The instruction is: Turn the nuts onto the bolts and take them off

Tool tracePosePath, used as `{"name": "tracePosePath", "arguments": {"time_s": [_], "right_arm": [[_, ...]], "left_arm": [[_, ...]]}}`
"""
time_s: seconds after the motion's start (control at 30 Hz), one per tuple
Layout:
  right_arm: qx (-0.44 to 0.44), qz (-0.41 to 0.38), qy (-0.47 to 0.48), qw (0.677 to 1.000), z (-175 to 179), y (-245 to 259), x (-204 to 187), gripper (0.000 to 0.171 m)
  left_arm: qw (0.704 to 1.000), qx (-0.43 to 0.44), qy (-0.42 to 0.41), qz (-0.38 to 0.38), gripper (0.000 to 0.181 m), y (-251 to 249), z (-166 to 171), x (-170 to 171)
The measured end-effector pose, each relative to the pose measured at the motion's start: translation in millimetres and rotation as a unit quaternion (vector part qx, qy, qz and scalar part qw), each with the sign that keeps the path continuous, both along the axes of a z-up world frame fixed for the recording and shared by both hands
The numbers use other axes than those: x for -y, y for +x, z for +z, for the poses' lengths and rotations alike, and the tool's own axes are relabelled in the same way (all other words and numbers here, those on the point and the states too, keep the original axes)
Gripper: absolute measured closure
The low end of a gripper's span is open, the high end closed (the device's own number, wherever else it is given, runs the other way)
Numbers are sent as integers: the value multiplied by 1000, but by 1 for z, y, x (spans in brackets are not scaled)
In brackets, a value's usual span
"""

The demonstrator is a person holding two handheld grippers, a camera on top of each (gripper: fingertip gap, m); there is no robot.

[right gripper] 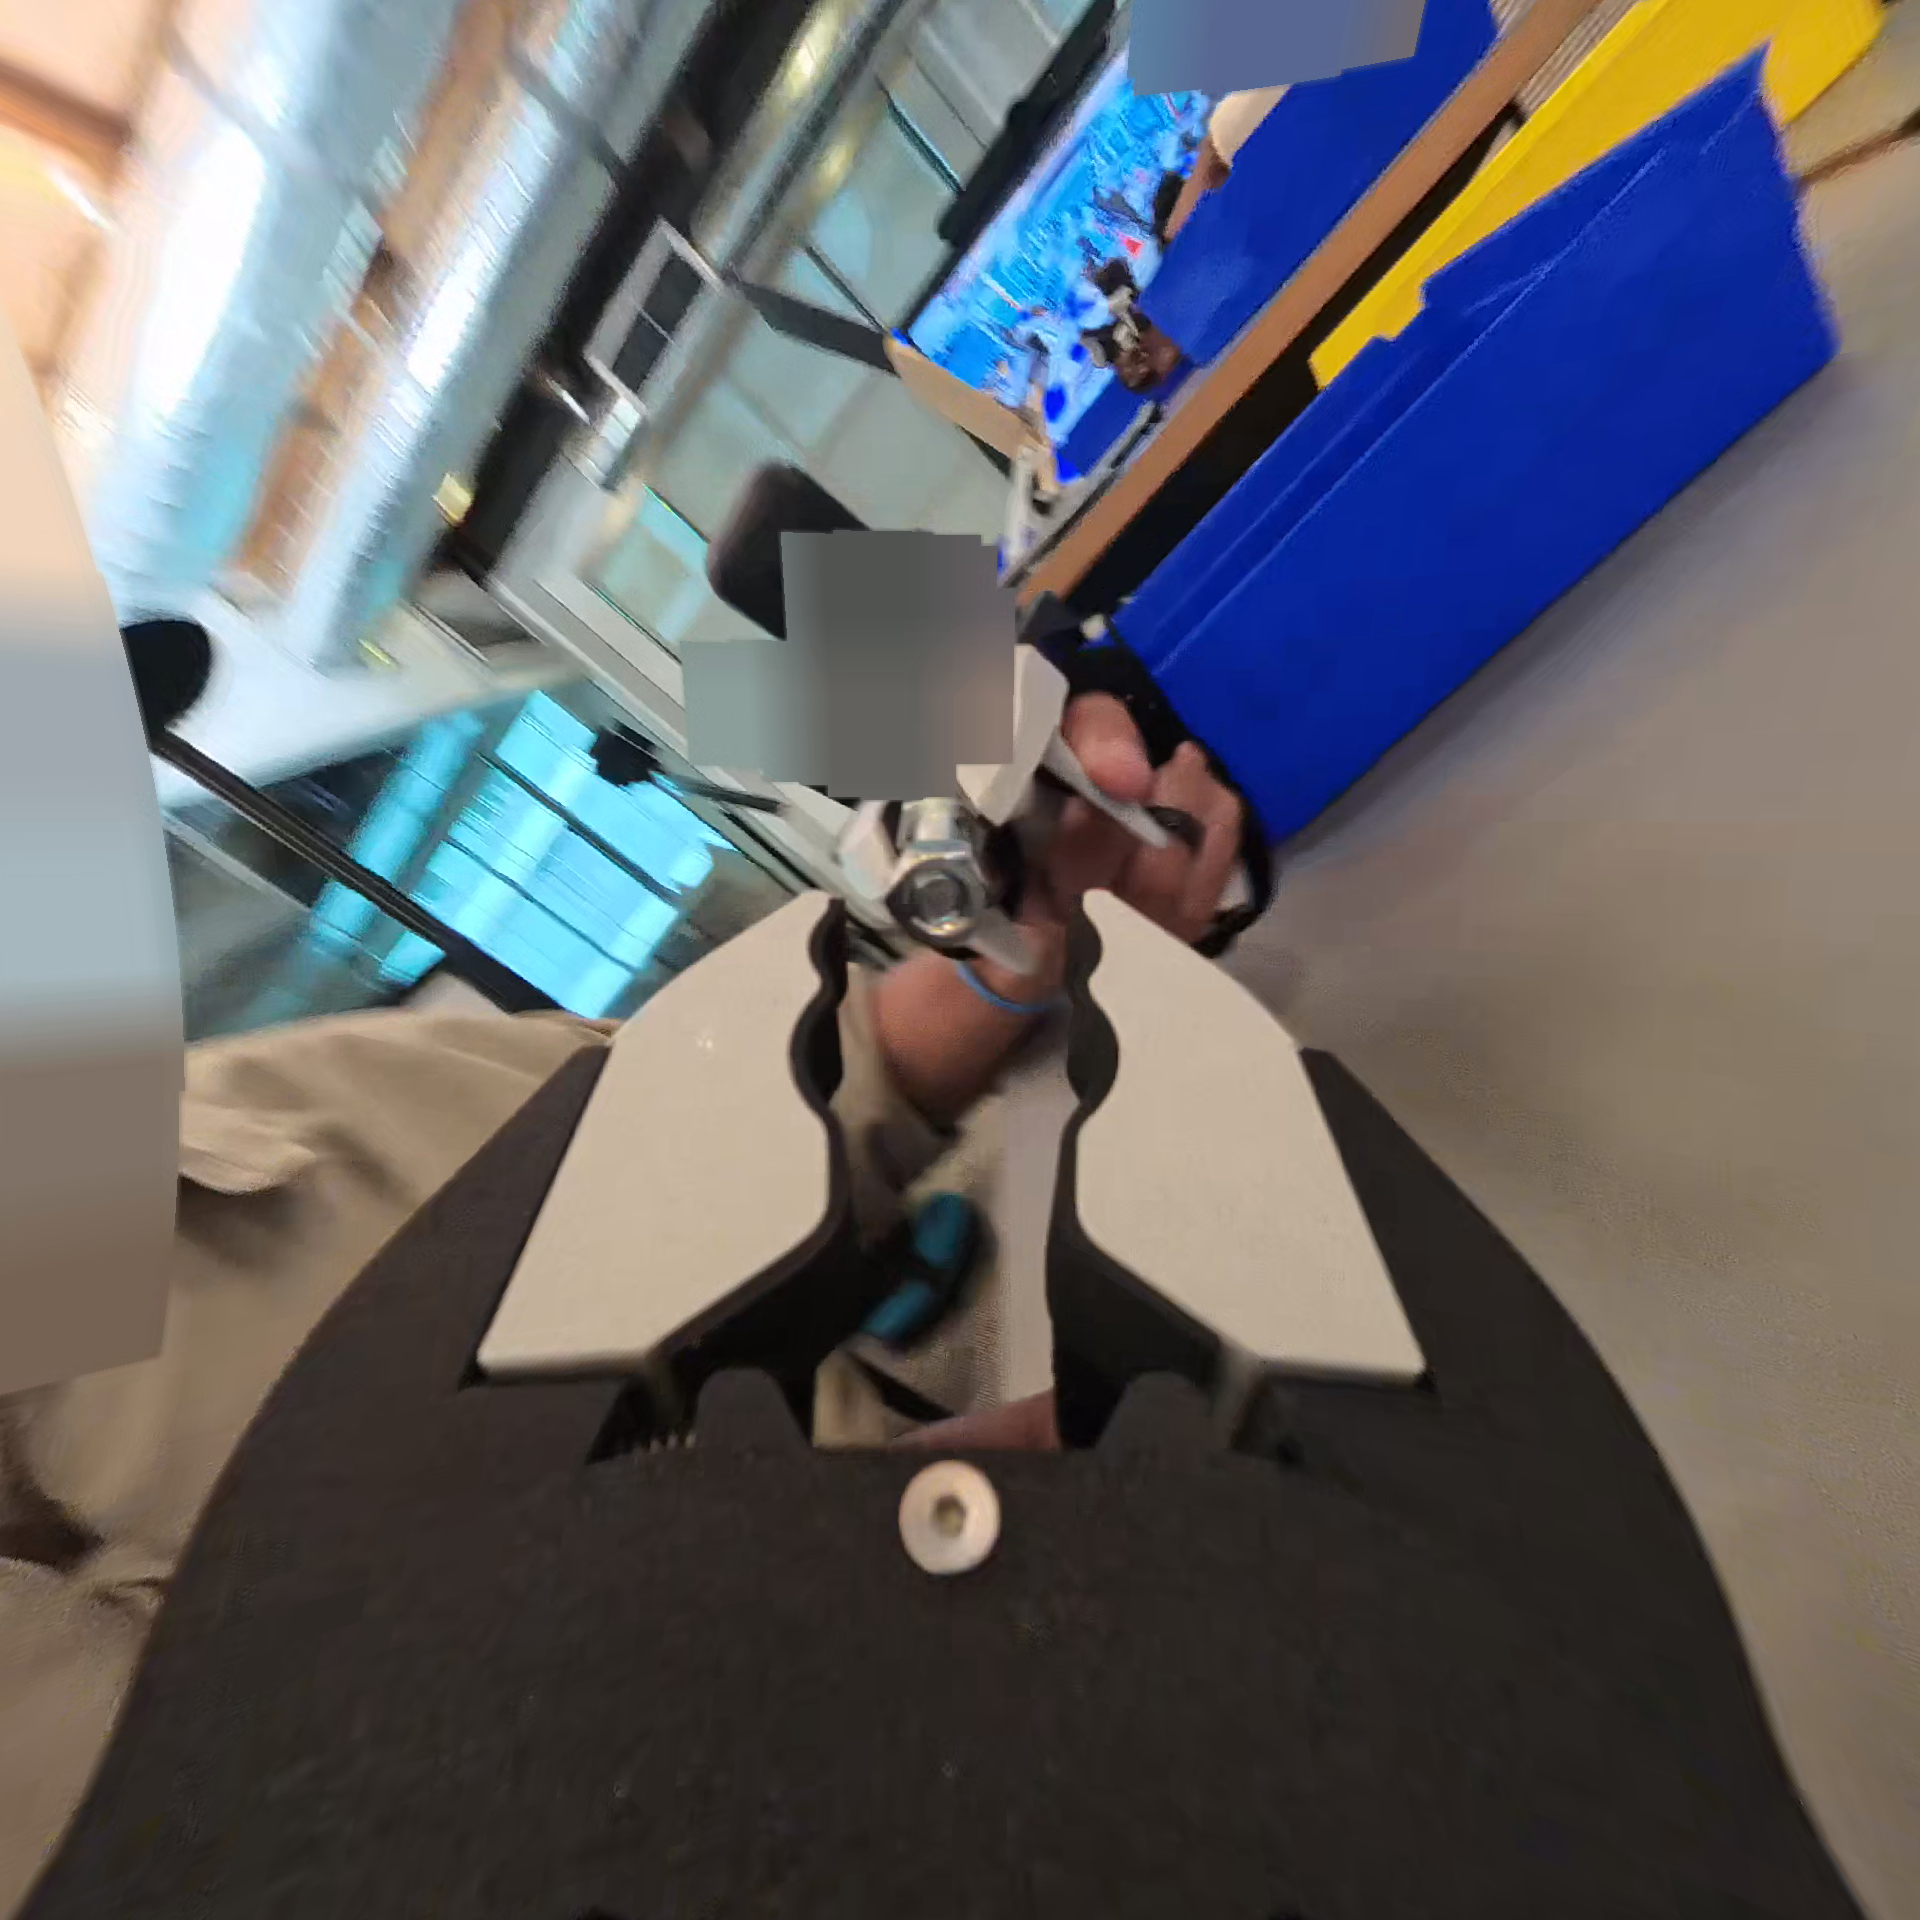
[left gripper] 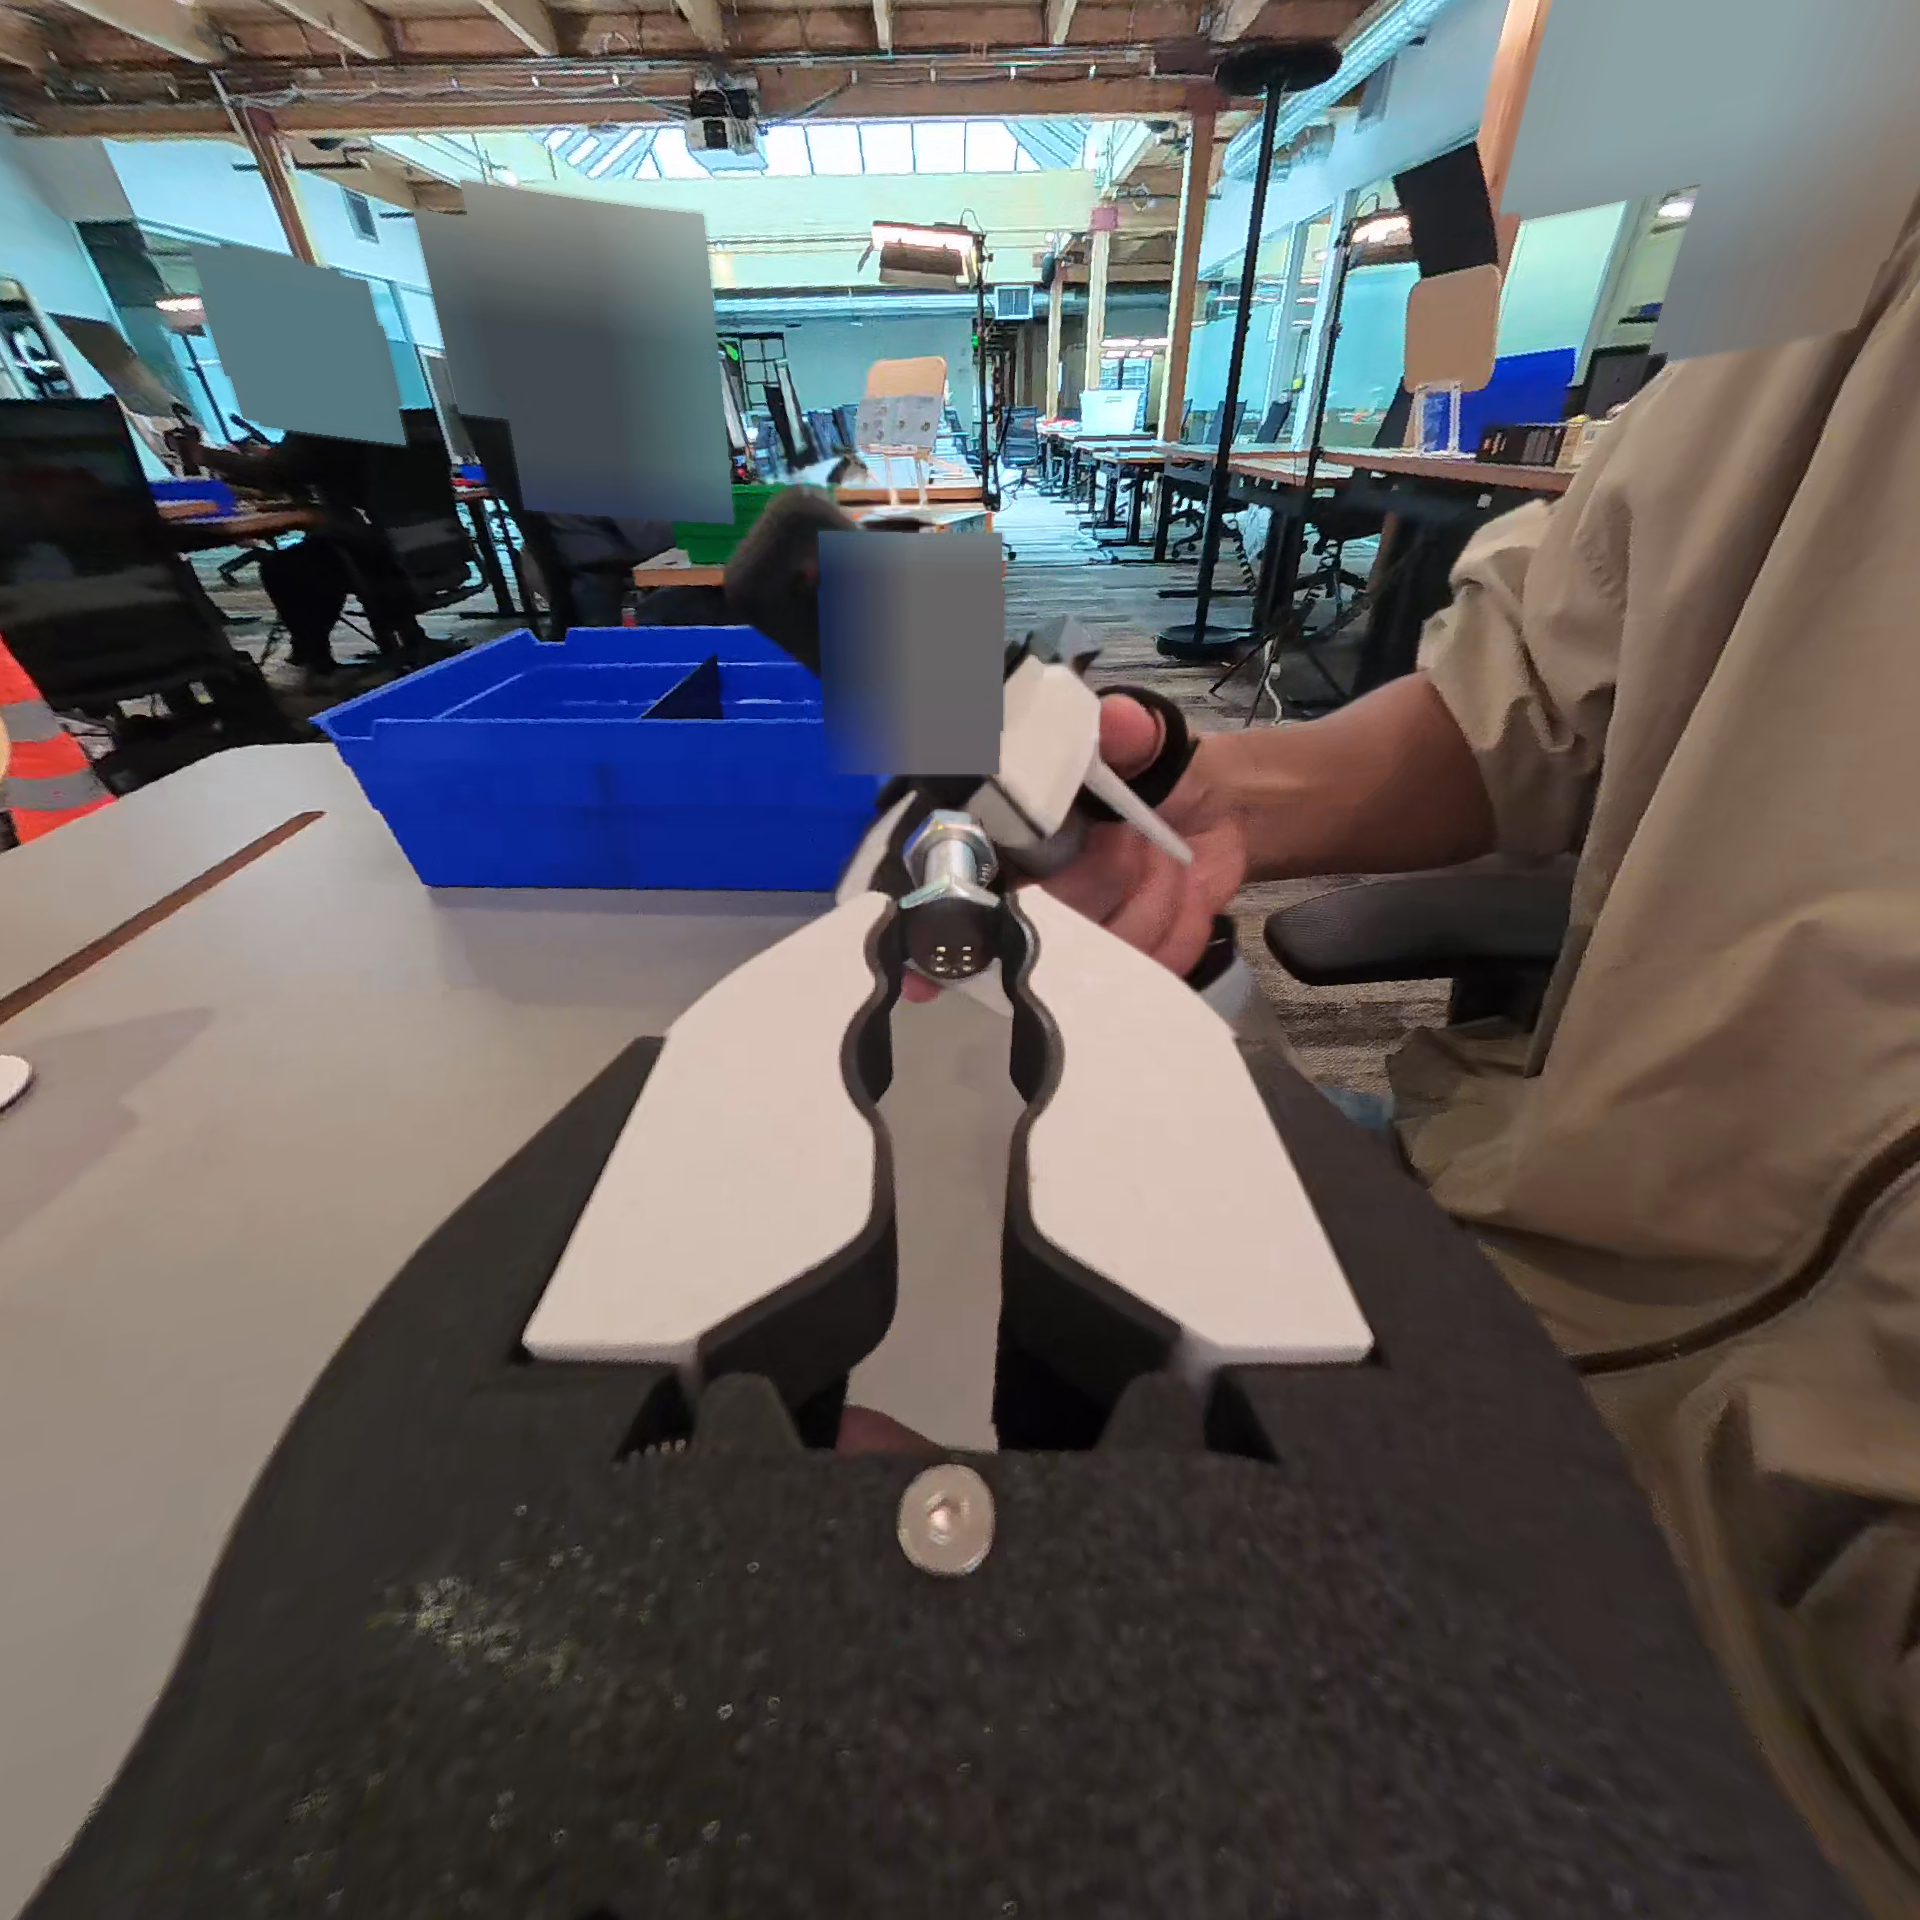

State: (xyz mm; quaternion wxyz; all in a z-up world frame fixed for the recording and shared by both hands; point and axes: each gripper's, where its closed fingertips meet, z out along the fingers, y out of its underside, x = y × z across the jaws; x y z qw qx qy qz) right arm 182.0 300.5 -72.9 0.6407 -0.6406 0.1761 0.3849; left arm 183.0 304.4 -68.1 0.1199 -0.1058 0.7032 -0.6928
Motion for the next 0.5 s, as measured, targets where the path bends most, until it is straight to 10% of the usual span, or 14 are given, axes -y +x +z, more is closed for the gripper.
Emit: {"name": "tracePosePath", "arguments": {"time_s": [0.27, 0.5], "right_arm": [[-221, 49, 12, 974, -2, -4, 2, 136], [-126, 32, -9, 992, 0, -3, 2, 154]], "left_arm": [[999, 31, 35, 4, 164, -4, -5, 4], [1000, 11, 25, -2, 164, -2, -7, 3]]}}
